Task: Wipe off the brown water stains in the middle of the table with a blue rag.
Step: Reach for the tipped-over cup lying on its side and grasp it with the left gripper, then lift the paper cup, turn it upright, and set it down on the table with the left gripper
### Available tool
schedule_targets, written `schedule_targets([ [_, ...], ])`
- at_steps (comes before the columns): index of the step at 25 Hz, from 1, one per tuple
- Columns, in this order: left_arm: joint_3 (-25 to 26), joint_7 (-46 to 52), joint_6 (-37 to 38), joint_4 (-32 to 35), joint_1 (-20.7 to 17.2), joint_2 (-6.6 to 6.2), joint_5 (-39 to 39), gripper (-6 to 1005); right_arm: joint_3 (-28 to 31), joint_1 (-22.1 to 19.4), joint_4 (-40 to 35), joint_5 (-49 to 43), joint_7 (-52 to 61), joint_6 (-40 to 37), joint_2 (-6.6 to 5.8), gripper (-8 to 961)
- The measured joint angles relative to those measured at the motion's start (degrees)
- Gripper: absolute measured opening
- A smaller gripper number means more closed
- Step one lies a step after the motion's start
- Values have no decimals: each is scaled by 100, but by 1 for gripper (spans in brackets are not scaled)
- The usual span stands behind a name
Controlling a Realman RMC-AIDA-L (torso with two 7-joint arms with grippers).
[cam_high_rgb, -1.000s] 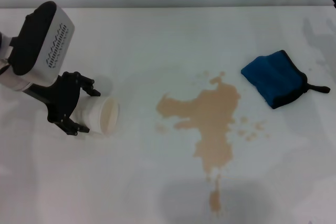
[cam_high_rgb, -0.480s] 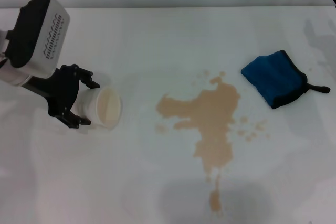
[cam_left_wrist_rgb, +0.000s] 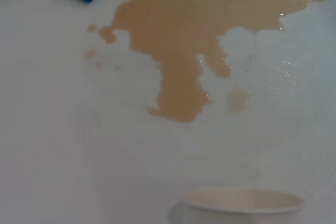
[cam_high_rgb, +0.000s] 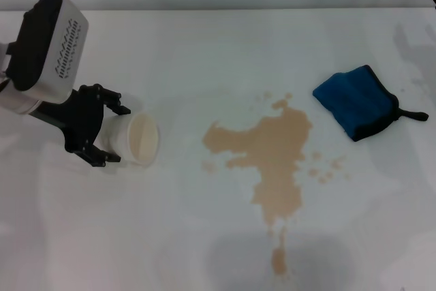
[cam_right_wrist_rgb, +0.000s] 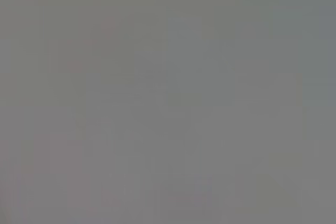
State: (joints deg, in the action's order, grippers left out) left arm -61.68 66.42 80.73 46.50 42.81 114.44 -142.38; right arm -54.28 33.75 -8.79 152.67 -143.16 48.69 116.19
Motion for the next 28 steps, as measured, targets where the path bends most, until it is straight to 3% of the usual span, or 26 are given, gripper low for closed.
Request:
schedule_targets([
  [28, 198, 16, -90, 313, -296, 123, 212, 792, -75, -1, 25, 0, 25, 69, 0, 695],
])
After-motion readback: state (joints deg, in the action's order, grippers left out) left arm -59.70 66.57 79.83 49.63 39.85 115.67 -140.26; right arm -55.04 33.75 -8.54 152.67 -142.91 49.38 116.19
